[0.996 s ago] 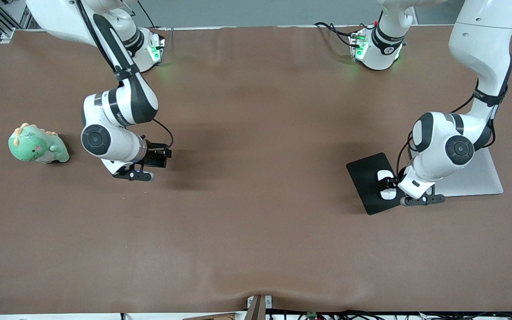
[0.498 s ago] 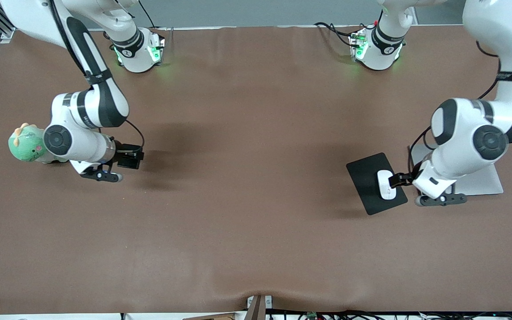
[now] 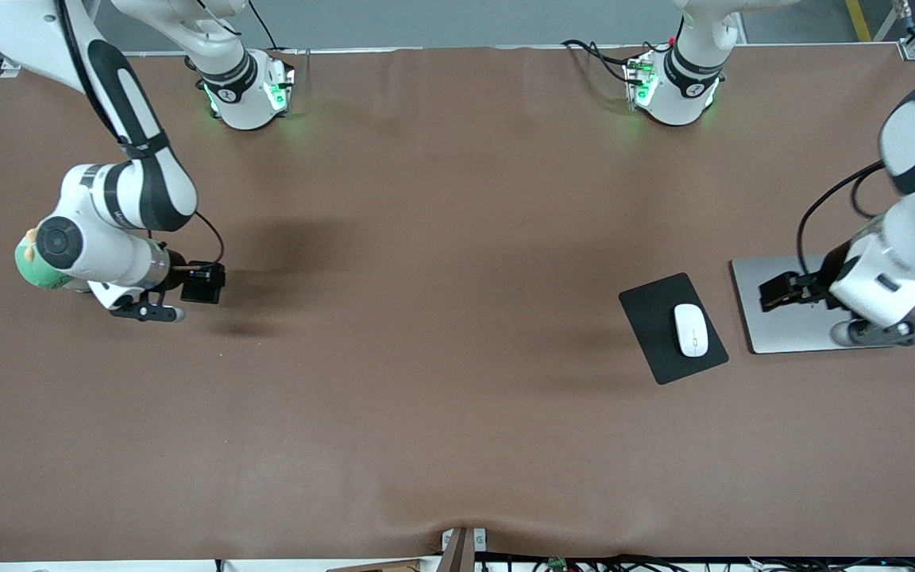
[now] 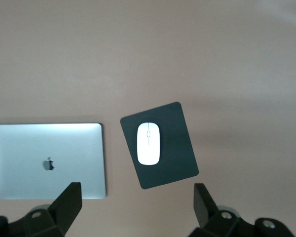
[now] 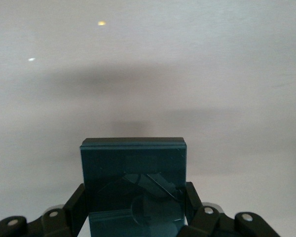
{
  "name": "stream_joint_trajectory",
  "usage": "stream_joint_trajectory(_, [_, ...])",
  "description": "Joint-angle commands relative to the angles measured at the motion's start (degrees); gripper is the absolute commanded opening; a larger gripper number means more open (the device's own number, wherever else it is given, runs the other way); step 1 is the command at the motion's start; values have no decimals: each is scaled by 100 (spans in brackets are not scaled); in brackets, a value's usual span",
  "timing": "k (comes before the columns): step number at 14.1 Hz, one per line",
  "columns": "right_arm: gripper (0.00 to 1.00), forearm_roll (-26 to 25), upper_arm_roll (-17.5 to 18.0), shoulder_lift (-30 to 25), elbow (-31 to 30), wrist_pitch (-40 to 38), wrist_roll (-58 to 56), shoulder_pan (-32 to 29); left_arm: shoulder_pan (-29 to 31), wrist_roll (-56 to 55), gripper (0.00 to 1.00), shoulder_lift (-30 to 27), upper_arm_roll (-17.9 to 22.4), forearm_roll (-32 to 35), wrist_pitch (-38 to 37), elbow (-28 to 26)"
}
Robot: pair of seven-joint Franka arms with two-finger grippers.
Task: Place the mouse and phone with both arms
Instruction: 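Release the mouse and raise the left gripper while the right gripper carries the phone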
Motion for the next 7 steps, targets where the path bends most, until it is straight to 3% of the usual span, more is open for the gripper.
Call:
stream_joint_trajectory(1, [0, -355, 87, -234, -208, 138, -181, -314, 30, 159, 100, -531, -21, 29, -539, 116])
stream_joint_trajectory(4, [0, -409, 96, -198, -287, 260, -576, -596, 30, 150, 100, -962, 22, 21, -1128, 90])
stream_joint_trajectory(7, [0, -418, 96, -15, -515, 875, -858, -807, 56, 194, 100, -1305, 40, 21, -1490, 63])
